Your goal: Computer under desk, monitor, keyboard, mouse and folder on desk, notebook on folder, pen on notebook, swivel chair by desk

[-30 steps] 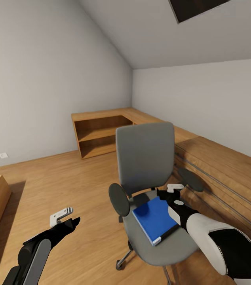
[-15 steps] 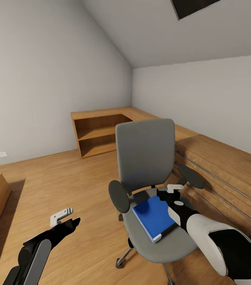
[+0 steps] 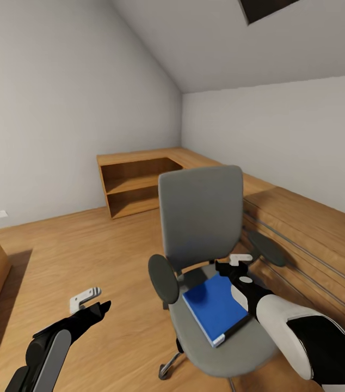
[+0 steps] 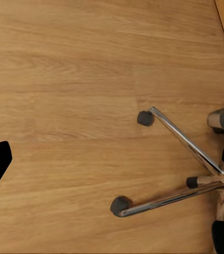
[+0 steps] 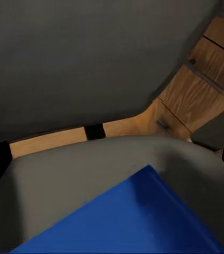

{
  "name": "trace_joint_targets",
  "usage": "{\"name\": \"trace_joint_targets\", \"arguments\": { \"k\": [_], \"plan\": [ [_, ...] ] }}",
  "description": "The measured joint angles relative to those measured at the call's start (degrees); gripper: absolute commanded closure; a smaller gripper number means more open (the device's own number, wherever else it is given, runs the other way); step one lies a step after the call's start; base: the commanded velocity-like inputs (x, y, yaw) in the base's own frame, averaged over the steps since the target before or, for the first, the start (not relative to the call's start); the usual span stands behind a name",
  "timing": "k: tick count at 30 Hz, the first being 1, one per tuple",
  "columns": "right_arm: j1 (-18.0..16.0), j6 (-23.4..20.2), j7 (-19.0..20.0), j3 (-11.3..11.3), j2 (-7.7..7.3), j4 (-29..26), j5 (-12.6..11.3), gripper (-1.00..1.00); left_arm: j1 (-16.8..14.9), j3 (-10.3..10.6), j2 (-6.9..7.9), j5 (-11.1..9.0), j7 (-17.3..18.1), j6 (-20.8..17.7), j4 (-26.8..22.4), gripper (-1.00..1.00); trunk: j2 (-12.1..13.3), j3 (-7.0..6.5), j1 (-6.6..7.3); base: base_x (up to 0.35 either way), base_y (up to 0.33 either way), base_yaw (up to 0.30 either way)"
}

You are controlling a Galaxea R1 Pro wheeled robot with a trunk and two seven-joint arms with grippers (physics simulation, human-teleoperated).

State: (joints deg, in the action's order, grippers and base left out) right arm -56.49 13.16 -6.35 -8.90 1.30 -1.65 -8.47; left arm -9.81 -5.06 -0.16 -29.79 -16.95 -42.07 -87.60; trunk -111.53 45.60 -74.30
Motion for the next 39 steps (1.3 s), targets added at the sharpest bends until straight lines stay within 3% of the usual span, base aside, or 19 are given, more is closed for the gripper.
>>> {"name": "trace_joint_targets", "arguments": {
  "k": [11,16,22,28,34,39],
  "plan": [
    [0.01,-0.65,0.16,0.01,-0.28,-0.15,-0.22,-1.00,0.00,-0.16,0.08,-0.09,-0.03,0.00,-0.33,-1.00,0.00,0.00,-0.02,0.039,0.000,0.000],
    [0.02,-3.26,0.18,0.07,-0.34,-0.31,-0.38,-1.00,0.00,-0.25,0.08,-0.10,-0.07,0.00,-0.48,-1.00,0.00,0.00,-0.02,0.002,0.000,0.000],
    [0.00,-6.26,0.19,0.08,-0.30,-0.50,-0.44,-1.00,0.00,-0.22,0.08,-0.10,-0.13,0.00,-0.56,-1.00,-2.00,0.90,-1.12,0.000,0.000,0.000],
    [0.01,-6.69,0.19,0.08,-0.27,-0.52,-0.43,-1.00,0.00,-0.20,0.08,-0.10,-0.16,0.00,-0.57,-1.00,-2.00,0.90,-1.12,0.000,0.000,0.000],
    [-0.02,-6.77,0.19,0.09,-0.30,-0.53,-0.43,-1.00,0.00,-0.10,0.01,-0.05,-0.30,0.00,-0.50,-1.00,-4.40,1.97,-2.44,0.000,0.000,0.000],
    [-0.01,-6.77,0.15,0.08,-0.34,-0.54,-0.41,-1.00,0.00,-0.09,0.00,-0.06,-0.27,0.01,-0.49,-1.00,-4.41,1.98,-2.44,0.000,0.000,0.000]
  ]
}}
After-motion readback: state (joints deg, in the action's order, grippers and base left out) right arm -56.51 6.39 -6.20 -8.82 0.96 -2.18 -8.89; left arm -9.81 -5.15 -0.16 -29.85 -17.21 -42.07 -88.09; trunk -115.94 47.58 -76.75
